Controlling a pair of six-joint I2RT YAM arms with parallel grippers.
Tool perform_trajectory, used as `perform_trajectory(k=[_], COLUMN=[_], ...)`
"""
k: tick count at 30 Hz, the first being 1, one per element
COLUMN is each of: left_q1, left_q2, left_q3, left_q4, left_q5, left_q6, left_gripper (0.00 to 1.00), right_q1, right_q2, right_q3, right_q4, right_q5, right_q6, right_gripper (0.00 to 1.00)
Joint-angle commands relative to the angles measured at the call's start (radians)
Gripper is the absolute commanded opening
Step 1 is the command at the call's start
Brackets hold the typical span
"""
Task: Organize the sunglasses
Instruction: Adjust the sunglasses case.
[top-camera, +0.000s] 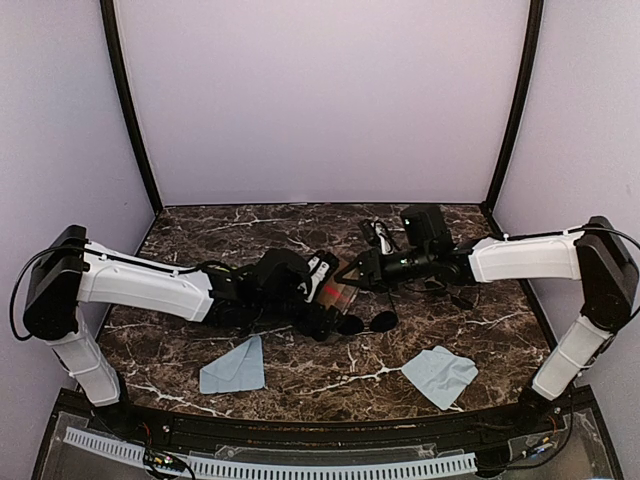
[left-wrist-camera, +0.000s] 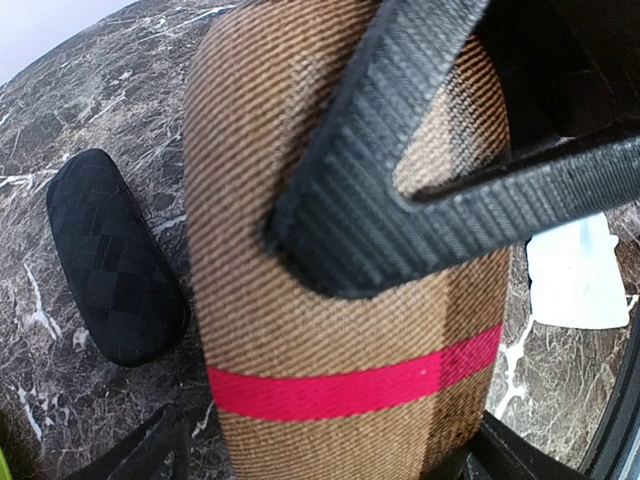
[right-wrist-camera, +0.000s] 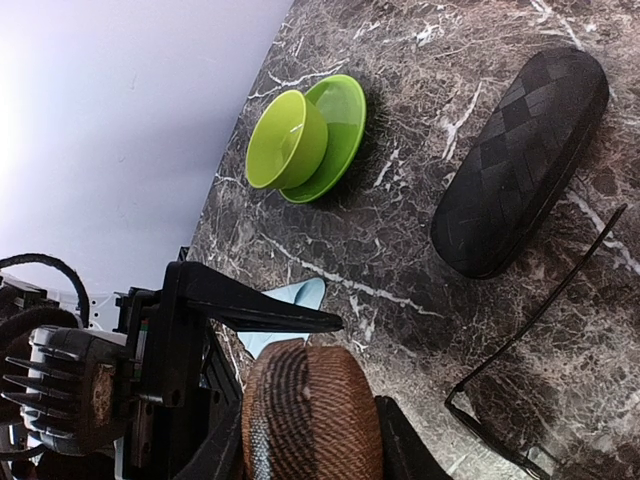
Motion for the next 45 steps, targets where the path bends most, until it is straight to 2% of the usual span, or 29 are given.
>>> perform_trajectory(k=[1,10,13,19,23,28,29,32,36,39,41,45], left_q1=[-0.004,-0.004,-0.004,-0.004,-0.004,-0.004,-0.004,-0.004,-0.003,0.000,0.009,0.064], left_q2=[-0.006,-0.013,-0.016,-0.010,-0.019,-0.030,-0.030,-0.034,-0.045,-0.061,-0.080,-0.130], left_q3=[0.032,0.029,0.025,0.022,0.011,0.007,0.006,0.006,-0.001,-0.018,-0.039,-0.116], left_q4=[-0.025,-0.024,-0.020,-0.017,0.004,0.010,0.010,0.008,0.001,0.006,0.020,0.122], left_q5=[-0.017,0.007,0.017,0.025,0.029,0.032,0.034,0.033,0.029,0.039,0.070,0.219], left_q6=[0.010,0.002,0.002,0.004,0.006,0.011,0.013,0.012,0.008,0.001,-0.011,-0.065], left_gripper=[0.90,0.94,0.90,0.76,0.58,0.38,0.33,0.19,0.02,0.00,0.00,0.00], right_q1=[0.008,0.009,0.009,0.009,0.009,0.009,0.009,0.008,0.004,-0.004,-0.010,-0.023], right_q2=[0.014,0.021,0.020,0.020,0.025,0.031,0.032,0.036,0.025,-0.011,-0.021,-0.081], right_q3=[0.034,0.036,0.035,0.041,0.042,0.046,0.048,0.052,0.050,0.026,0.004,-0.038], right_q4=[0.029,0.021,0.019,0.020,0.018,0.012,0.007,-0.004,-0.027,-0.017,0.001,0.051], right_q5=[0.003,0.009,0.009,0.005,0.002,0.000,0.001,0.004,0.013,0.025,0.016,-0.059], right_q6=[-0.014,-0.026,-0.029,-0.031,-0.035,-0.042,-0.046,-0.056,-0.101,-0.143,-0.171,-0.239], right_gripper=[0.00,0.00,0.00,0.00,0.00,0.07,0.09,0.25,0.56,0.77,0.83,0.86])
